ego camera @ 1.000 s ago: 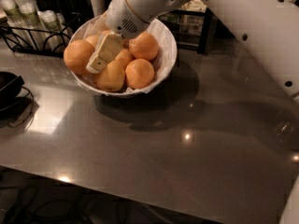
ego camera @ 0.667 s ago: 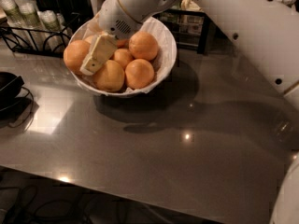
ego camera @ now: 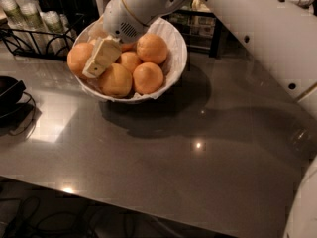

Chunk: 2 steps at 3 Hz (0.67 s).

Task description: Pick orange from white bowl

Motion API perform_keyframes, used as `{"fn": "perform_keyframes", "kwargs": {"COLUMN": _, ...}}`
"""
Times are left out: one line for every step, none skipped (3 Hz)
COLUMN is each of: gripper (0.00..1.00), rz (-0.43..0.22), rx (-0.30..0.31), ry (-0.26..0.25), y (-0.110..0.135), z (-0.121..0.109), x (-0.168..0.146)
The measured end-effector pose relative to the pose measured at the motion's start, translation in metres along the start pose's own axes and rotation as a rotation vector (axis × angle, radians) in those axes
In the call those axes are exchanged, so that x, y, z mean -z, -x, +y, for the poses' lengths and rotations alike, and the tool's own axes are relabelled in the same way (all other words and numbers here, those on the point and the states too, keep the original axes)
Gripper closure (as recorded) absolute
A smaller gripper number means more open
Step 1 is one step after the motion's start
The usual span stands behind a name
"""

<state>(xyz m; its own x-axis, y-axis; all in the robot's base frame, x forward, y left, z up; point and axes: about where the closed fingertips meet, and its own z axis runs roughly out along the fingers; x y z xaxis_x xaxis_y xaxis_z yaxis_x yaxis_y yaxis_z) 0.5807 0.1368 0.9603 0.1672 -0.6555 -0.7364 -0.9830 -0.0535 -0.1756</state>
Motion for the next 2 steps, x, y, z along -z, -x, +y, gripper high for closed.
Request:
{"fn": "perform_keyframes", "kwargs": {"gripper": 0.33, "rz": 0.004, "rx": -0.001, "ry": 0.038, "y": -0.003, "z": 0.003, "x": -0.019}}
{"fn": "perform_keyframes", "kwargs": {"gripper": 0.31, "rz": 0.012, "rx": -0.004, "ry": 0.06, "y": -0.005, "z": 0.002, "x": -0.033}}
